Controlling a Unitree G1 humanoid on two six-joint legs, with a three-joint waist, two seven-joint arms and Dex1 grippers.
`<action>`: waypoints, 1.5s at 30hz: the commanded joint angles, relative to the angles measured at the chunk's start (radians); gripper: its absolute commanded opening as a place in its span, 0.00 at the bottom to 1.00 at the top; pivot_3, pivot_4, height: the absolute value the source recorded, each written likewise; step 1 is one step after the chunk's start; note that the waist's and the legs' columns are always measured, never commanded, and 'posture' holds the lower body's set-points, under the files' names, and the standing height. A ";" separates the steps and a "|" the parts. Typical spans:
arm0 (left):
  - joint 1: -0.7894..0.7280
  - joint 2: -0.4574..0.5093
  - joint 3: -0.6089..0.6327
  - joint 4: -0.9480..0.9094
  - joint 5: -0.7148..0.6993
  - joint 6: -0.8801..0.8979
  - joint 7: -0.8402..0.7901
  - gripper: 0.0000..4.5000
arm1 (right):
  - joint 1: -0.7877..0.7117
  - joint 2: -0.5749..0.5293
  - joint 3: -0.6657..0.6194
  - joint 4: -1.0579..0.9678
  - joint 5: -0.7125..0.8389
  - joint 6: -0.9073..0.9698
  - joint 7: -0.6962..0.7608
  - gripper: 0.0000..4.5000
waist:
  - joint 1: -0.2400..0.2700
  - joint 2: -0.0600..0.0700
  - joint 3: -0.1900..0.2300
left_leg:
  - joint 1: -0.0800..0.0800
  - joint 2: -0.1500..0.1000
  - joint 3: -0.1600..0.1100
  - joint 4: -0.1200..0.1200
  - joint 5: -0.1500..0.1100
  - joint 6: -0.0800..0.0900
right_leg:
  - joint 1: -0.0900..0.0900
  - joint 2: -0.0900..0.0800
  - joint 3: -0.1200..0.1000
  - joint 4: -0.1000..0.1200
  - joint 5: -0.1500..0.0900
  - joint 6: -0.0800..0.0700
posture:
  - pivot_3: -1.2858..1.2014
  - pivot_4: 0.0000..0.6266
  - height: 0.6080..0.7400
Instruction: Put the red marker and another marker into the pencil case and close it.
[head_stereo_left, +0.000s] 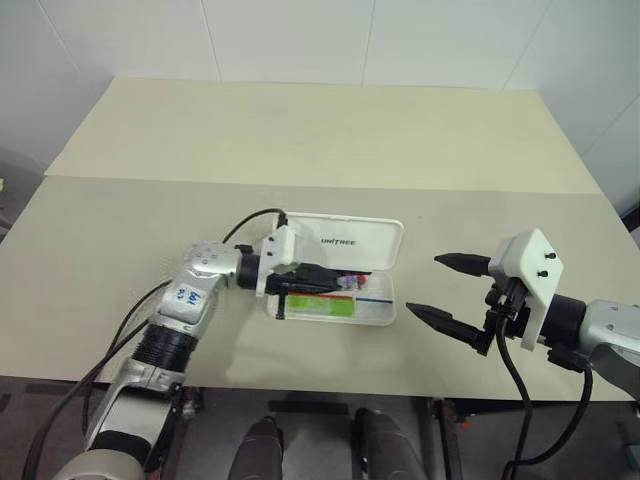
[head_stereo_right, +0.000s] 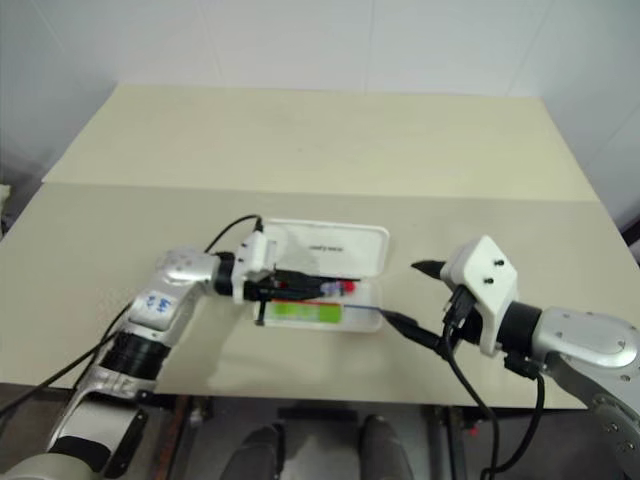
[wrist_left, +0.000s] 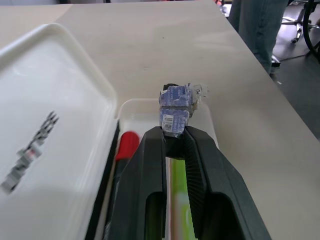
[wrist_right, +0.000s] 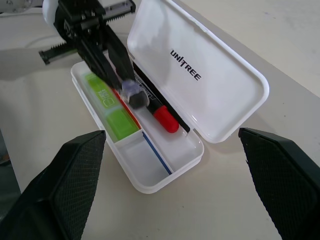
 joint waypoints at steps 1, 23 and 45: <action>-0.005 -0.026 -0.030 -0.041 0.019 0.011 0.023 0.04 | 0.001 -0.001 -0.030 -0.037 0.018 -0.011 -0.025 1.00 | 0.001 0.000 0.000 | 0.000 0.000 0.000 0.000 0.000 0.000 | 0.000 0.000 0.000 0.000 0.000 0.000 | 0.52 0.24 1.00; -0.068 -0.113 -0.110 -0.034 0.085 0.034 0.051 0.04 | -0.006 -0.001 -0.017 -0.043 0.042 -0.021 -0.071 1.00 | 0.025 0.000 0.000 | 0.000 0.000 0.000 0.000 0.000 0.000 | 0.000 0.000 0.000 -0.002 0.000 0.000 | 0.52 0.24 1.00; -0.072 -0.128 -0.149 0.018 0.125 0.031 0.044 0.04 | -0.027 0.001 -0.006 -0.049 0.057 -0.021 -0.100 1.00 | 0.026 0.000 0.000 | -0.001 0.000 0.000 0.000 0.000 0.000 | 0.000 0.000 0.000 -0.002 0.000 0.000 | 0.52 0.24 1.00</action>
